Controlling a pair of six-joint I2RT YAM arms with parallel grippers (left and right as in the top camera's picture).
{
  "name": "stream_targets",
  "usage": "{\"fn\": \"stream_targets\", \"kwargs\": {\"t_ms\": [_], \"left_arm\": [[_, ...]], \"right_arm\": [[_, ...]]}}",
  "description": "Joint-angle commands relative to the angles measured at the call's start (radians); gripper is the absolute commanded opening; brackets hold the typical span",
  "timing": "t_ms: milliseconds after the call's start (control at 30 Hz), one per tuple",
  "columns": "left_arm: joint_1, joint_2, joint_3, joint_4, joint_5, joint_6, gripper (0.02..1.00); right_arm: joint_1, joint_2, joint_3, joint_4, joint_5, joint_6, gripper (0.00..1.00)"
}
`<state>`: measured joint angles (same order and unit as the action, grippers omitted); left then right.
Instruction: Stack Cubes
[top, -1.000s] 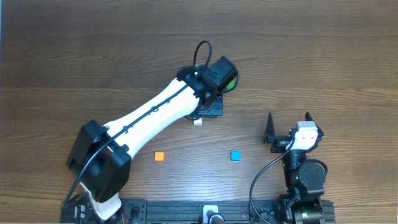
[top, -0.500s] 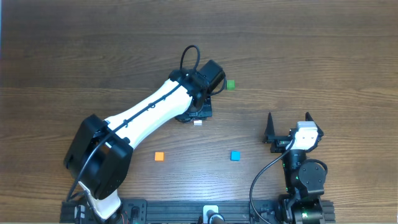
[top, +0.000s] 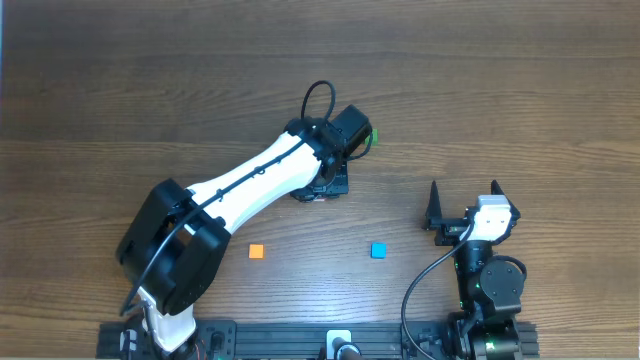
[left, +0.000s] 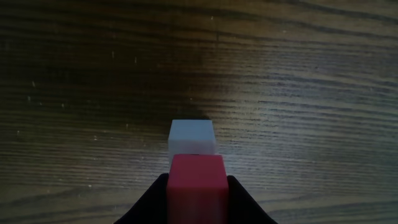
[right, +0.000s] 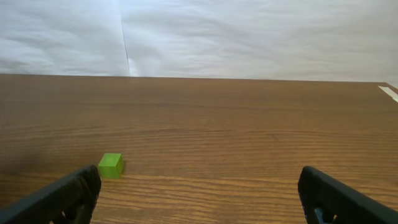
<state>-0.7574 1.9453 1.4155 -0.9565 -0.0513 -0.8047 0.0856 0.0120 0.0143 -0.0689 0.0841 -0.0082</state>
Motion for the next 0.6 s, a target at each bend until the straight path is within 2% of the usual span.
{"fn": "stream_targets", "kwargs": {"t_ms": [33,600], "left_arm": [[0.001,0.015,-0.011,0.004,-0.043,0.012,0.04],[0.001,0.019,-0.011,0.011,-0.051,0.011,0.04]], "right_arm": [[-0.006,-0.006,-0.009,0.002,-0.009,-0.008,0.993],[-0.006,-0.006,-0.009,0.002,-0.009,-0.008,0.993]]}}
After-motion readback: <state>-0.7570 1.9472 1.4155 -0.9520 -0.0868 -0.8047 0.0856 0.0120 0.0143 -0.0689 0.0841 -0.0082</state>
